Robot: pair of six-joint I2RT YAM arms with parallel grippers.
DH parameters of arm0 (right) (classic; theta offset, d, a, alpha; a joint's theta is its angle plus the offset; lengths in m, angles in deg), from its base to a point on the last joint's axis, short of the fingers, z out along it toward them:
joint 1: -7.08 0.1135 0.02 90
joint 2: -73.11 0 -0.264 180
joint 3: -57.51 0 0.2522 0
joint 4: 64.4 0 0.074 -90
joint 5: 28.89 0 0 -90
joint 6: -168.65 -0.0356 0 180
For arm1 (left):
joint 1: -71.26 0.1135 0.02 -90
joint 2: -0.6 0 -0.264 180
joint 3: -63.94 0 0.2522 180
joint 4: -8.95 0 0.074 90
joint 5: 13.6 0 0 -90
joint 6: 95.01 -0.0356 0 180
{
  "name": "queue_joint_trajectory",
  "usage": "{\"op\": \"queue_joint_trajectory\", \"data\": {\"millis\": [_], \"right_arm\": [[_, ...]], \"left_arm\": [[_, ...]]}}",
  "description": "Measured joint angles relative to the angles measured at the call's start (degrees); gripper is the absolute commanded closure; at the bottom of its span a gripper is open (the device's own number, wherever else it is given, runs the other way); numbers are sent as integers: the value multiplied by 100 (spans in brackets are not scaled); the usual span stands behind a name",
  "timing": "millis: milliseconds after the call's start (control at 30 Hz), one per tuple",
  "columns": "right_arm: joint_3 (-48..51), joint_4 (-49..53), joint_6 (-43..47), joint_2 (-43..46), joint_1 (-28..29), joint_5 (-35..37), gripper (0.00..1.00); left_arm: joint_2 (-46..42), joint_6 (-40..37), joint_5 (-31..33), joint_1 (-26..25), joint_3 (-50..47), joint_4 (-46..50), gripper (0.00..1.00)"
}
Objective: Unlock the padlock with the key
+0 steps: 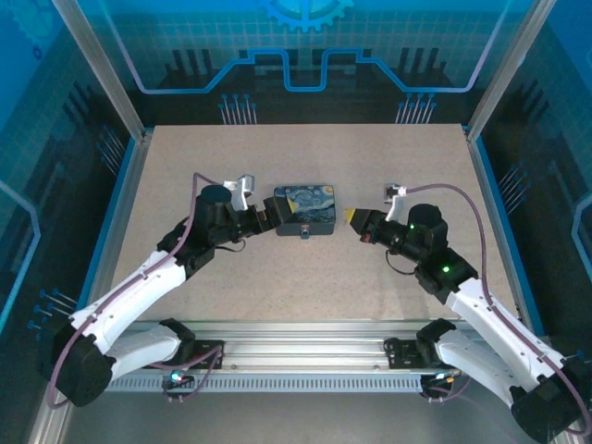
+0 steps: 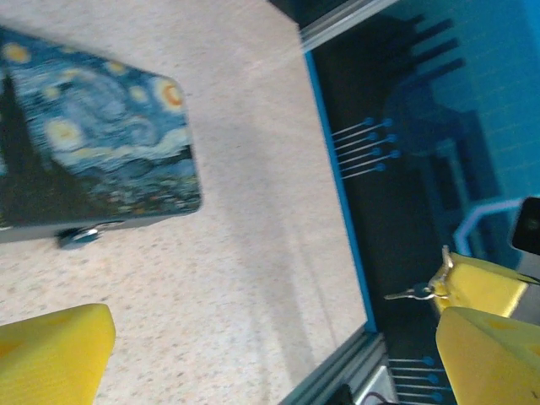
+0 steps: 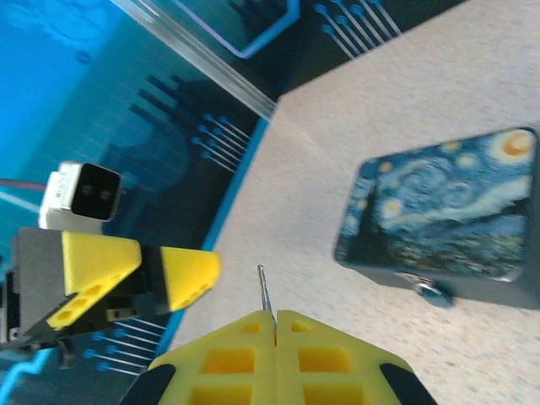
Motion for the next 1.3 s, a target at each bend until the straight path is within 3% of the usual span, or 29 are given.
{"op": "queue_joint_trajectory", "data": {"millis": [333,600,967,1300], "right_arm": [[96,702,529,-24,-4,407,100],[101,962,811,-116,-7,603,100],[168,999,920,-133,-4,638,100],[168,1029,997,-197,-4,640,100]], "left_arm": [[1279,-153,487,332,179,127,2],[2743,-308,555,645,1062,-264,3],[4358,-623,212,820,2577,-256,8],[4826,-754,-420,820,3058,-286,10]]}}
